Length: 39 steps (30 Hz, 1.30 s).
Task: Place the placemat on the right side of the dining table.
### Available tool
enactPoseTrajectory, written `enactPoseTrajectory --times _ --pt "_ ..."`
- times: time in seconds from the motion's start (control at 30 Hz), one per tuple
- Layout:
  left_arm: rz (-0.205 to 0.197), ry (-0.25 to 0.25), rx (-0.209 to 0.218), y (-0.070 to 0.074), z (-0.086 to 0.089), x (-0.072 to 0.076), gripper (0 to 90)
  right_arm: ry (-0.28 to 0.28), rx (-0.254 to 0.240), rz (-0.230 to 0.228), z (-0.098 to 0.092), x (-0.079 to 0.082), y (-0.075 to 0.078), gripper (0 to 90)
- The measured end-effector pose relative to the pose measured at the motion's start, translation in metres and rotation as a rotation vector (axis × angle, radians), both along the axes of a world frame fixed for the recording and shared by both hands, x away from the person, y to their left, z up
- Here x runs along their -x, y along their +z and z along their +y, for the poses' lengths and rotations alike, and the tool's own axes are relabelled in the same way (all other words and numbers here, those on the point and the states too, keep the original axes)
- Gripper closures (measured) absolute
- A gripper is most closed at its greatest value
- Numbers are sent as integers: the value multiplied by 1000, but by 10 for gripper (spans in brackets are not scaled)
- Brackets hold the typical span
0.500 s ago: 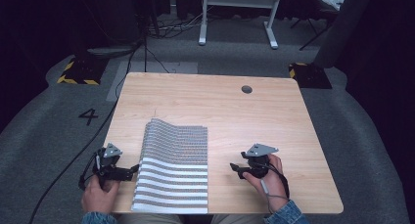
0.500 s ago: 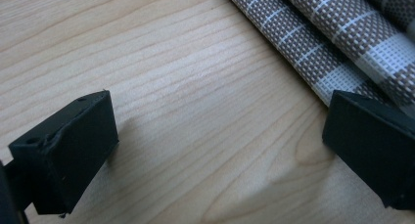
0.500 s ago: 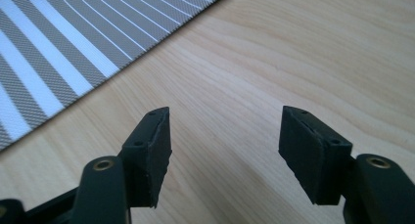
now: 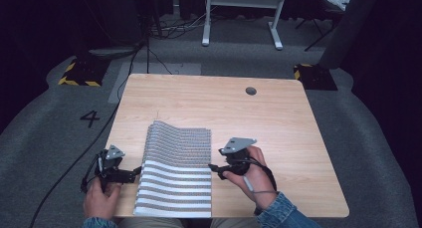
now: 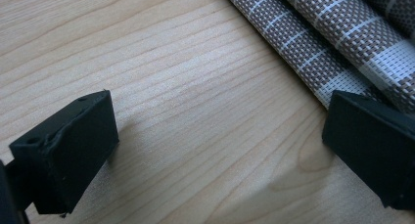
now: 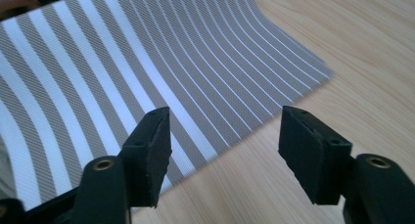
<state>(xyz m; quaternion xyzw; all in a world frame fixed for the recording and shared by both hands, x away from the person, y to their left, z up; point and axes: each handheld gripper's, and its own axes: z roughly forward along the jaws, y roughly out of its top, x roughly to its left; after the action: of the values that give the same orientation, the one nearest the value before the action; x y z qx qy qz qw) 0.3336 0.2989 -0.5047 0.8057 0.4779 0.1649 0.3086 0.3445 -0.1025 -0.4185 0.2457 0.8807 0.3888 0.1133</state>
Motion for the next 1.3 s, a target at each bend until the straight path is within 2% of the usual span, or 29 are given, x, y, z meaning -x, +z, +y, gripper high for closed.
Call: enactPoseTrajectory --times 0.07,0.1,0.23,0.3,0.37,0.43,0.47,0.5,0.53,0.63,0.7,0.73,0.97,1.0,1.3 --pt "0 0 -1 0 0 0 1 58 1 -11 23 0 3 333" --pt "0 0 0 0 0 0 1 58 1 -11 23 0 3 333" --pt "0 -1 -1 0 0 0 2 92 -6 -9 58 -4 2 290" --pt "0 0 -2 0 0 -1 1 100 -12 -2 82 -9 3 253" --pt "3 -2 0 0 0 -1 1 92 -20 9 88 -9 3 244" --pt "-1 1 -5 0 0 -1 2 94 -13 9 107 -11 3 232" --pt "-1 3 -3 0 0 -1 2 102 4 8 123 -12 3 228" --pt "-1 6 1 0 0 0 2 102 4 8 123 -12 3 228" --pt "-2 9 0 0 0 0 2 113 6 -9 128 -13 3 223" --pt "-2 18 3 0 0 1 2 118 12 -6 148 -16 -1 200" --pt "-1 20 8 0 0 2 2 113 24 16 165 -18 -8 182" --pt "-1 21 8 0 0 2 2 113 24 16 165 -18 -8 182" --pt "-1 20 7 0 0 2 2 80 61 38 197 -19 -20 174" --pt "-1 21 7 0 0 2 2 77 81 50 203 -20 -25 175" --pt "-2 21 2 0 0 2 2 5 112 102 218 -19 -44 170"
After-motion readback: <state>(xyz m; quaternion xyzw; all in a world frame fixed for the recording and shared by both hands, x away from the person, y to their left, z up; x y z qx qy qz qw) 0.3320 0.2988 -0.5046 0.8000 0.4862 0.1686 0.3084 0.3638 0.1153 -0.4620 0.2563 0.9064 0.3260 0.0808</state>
